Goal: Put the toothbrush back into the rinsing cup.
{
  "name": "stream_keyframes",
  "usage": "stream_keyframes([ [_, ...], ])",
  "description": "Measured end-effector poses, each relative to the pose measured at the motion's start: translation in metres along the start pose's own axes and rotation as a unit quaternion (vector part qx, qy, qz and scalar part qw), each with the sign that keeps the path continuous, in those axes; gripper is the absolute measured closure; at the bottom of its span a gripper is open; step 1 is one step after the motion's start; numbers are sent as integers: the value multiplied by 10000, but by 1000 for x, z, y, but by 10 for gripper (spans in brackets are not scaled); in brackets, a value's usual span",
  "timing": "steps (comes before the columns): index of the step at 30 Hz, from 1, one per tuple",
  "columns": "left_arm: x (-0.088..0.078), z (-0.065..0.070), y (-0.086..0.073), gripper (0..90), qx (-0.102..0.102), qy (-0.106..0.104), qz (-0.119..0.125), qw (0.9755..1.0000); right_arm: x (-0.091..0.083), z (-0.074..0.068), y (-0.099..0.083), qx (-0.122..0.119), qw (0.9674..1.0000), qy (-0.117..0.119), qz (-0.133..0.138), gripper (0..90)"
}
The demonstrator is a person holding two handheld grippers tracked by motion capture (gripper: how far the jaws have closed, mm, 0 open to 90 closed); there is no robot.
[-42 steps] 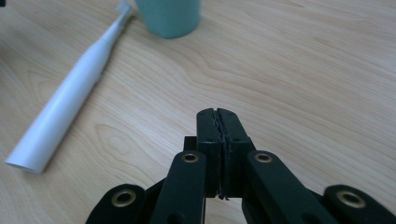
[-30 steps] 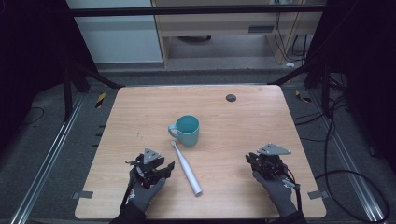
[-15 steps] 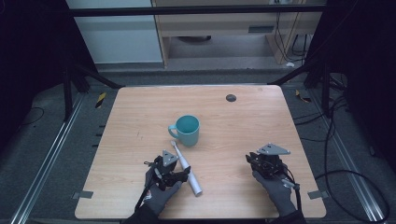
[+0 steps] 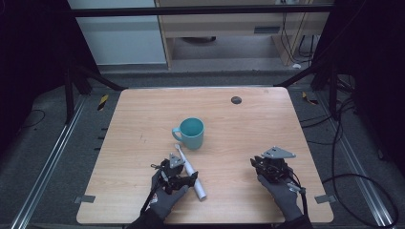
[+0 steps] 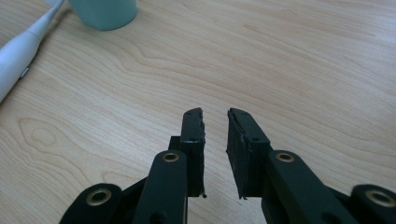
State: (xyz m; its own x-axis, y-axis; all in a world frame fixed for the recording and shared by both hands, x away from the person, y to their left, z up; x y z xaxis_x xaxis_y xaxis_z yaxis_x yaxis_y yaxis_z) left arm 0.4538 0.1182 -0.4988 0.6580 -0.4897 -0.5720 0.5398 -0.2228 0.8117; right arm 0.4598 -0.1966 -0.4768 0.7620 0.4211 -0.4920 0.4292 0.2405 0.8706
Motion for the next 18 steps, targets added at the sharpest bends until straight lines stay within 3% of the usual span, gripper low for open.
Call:
stream_keyframes([
  [8, -1, -2, -1, 379, 79, 39, -110, 9999, 0, 0, 0, 3, 10000, 6, 2, 762],
  [18, -4, -9, -3, 424, 5, 105, -162, 9998, -1, 0, 0, -47, 10000, -5, 4, 766],
])
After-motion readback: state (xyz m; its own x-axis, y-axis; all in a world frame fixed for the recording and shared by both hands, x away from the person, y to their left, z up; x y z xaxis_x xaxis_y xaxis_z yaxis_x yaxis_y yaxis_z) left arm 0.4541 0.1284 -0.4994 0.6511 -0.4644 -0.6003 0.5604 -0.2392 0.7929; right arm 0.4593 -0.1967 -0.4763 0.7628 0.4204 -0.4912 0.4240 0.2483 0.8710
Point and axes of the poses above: each handheld gripper's, and its own axes: x roughly forward along the jaws, y roughly out of its top, z roughly to its right, the point moved 2 cm from there along x, roughly forward along the jaws, and after that the axes turned 8 degrees about z, right-handed, at the moved point
